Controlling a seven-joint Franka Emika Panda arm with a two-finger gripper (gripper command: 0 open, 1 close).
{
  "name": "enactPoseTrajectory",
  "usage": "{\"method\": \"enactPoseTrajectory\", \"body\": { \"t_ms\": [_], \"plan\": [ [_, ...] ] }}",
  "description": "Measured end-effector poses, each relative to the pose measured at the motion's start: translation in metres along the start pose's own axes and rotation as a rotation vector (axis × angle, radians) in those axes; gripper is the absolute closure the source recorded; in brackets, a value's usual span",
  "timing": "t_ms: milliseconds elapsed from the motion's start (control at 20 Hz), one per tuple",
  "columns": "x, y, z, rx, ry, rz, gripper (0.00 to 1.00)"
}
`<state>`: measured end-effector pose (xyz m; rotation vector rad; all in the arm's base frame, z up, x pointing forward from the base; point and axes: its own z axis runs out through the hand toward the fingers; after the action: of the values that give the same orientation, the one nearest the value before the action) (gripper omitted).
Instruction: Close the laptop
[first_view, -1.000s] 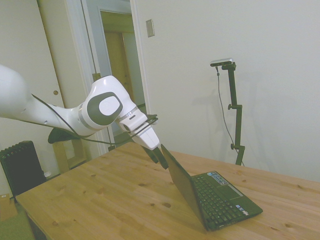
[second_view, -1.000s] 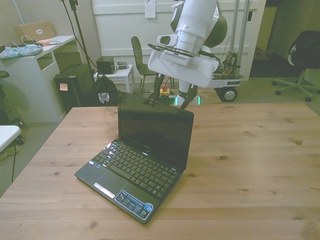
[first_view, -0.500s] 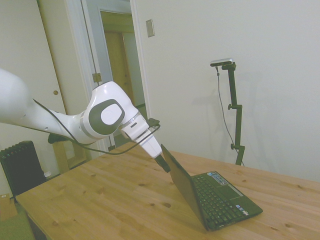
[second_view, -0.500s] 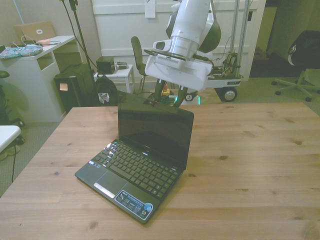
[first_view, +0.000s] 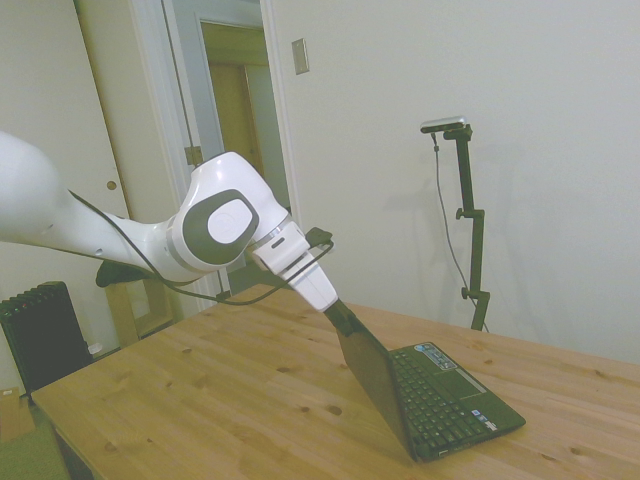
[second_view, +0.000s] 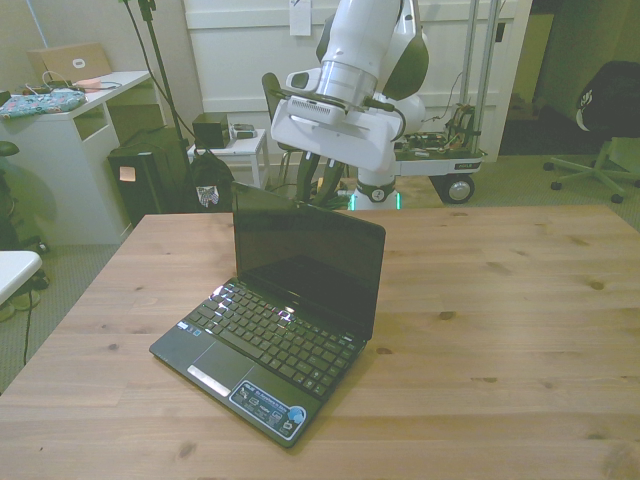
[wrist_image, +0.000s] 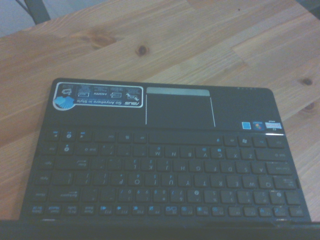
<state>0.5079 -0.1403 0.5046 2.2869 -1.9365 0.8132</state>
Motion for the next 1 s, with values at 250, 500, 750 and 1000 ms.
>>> {"method": "enactPoseTrajectory", "body": {
  "t_ms": [250, 500, 750, 1000],
  "plan": [
    [0.035, 0.005, 0.013, -0.018, 0.011, 0.018, 1.00],
    [0.083, 0.014, 0.035, -0.046, 0.011, 0.037, 1.00],
    [0.120, 0.005, 0.074, -0.064, -0.020, 0.026, 1.00],
    [0.130, -0.025, 0.128, -0.076, -0.047, -0.001, 1.00]
  ]
}}
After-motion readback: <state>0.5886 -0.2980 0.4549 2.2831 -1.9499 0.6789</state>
